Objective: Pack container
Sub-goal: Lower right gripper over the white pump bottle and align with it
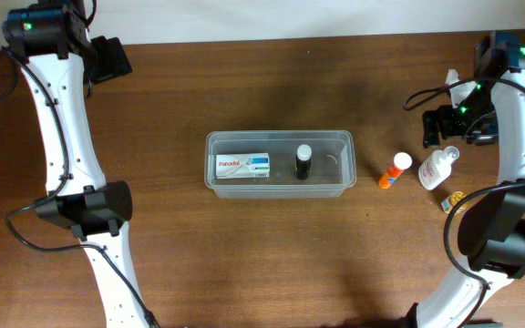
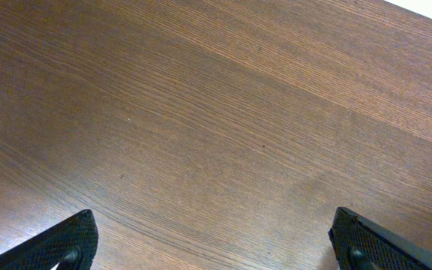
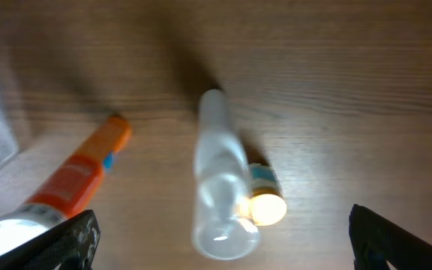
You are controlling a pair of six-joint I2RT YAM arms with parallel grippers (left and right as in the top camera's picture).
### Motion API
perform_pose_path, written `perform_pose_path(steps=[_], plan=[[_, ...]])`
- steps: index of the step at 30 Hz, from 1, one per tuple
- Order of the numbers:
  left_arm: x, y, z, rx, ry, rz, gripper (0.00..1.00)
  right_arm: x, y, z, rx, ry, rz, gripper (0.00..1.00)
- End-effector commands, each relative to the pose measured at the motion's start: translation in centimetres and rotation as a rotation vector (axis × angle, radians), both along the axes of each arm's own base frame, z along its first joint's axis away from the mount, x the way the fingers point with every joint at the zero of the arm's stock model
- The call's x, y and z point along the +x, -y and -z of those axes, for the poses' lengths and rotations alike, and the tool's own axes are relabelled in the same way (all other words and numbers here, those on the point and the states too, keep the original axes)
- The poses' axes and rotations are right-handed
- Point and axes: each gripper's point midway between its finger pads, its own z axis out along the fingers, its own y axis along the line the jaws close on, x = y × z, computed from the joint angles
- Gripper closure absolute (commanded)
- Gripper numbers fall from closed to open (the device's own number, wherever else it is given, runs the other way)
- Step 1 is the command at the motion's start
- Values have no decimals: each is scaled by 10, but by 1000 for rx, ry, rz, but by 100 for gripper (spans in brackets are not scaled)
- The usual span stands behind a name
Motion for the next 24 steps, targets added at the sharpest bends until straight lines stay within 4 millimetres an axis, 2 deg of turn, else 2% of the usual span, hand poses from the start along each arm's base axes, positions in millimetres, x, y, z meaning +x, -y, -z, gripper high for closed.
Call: perform_pose_path(steps=[1, 9, 16, 24], plan=[[-2, -3, -8, 18, 16, 7, 1, -3, 14, 3, -45, -17, 28, 1], [-2, -3, -8, 18, 16, 7, 1, -9, 18, 22, -26, -44, 39, 1], [-2, -3, -8, 18, 16, 7, 1, -19, 12, 54, 3, -88, 12, 1], [-2, -3, -8, 18, 16, 7, 1, -24, 12, 78, 3, -100, 14, 7]])
